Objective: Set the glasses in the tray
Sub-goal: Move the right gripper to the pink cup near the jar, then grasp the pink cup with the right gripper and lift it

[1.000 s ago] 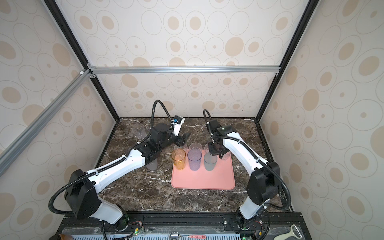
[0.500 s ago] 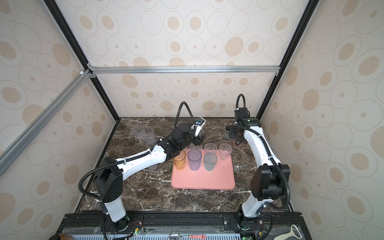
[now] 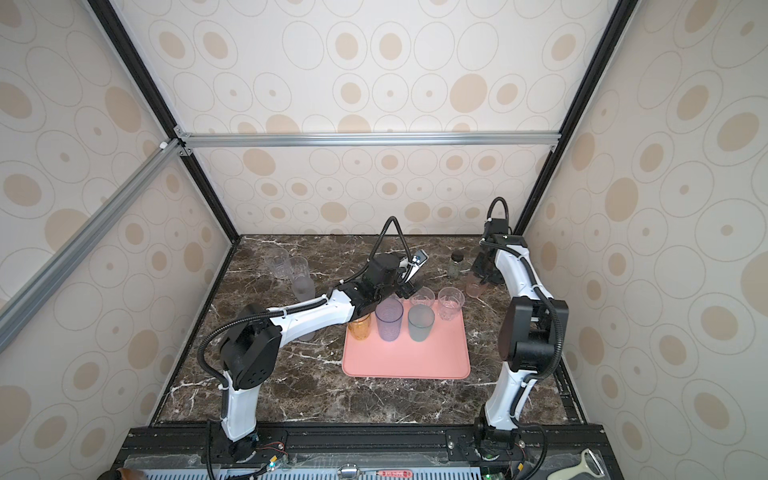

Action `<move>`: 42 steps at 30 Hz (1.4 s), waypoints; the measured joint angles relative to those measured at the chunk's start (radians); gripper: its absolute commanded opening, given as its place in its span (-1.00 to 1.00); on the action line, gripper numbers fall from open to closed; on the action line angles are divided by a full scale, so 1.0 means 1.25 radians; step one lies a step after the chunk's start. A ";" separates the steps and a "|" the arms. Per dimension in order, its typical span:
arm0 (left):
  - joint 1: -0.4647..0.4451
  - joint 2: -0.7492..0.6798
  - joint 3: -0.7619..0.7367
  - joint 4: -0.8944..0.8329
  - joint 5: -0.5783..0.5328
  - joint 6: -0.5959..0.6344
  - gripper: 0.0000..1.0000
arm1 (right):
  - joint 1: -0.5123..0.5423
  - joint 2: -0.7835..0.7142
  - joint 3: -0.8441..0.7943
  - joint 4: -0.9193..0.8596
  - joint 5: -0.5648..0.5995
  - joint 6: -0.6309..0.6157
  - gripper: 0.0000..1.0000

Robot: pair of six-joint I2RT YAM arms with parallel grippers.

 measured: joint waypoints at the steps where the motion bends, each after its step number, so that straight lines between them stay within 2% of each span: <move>1: 0.000 0.002 0.000 0.000 -0.004 0.004 0.77 | -0.008 0.000 -0.006 0.005 -0.005 0.004 -0.27; 10: 0.000 0.005 0.001 -0.001 -0.032 0.018 0.80 | -0.033 0.031 -0.044 0.060 -0.050 0.026 -0.28; 23: 0.000 0.005 0.001 -0.001 -0.043 0.021 0.81 | -0.038 0.082 -0.046 0.112 -0.078 0.041 -0.40; 29: 0.000 0.005 0.001 -0.001 -0.048 0.025 0.81 | -0.038 0.087 -0.050 0.118 -0.079 0.038 -0.51; 34: 0.000 0.005 0.001 -0.001 -0.049 0.026 0.81 | -0.038 0.092 -0.053 0.119 -0.078 0.025 -0.73; 42: 0.000 0.004 0.001 0.000 -0.050 0.031 0.80 | -0.038 0.089 -0.061 0.118 -0.070 0.016 -0.86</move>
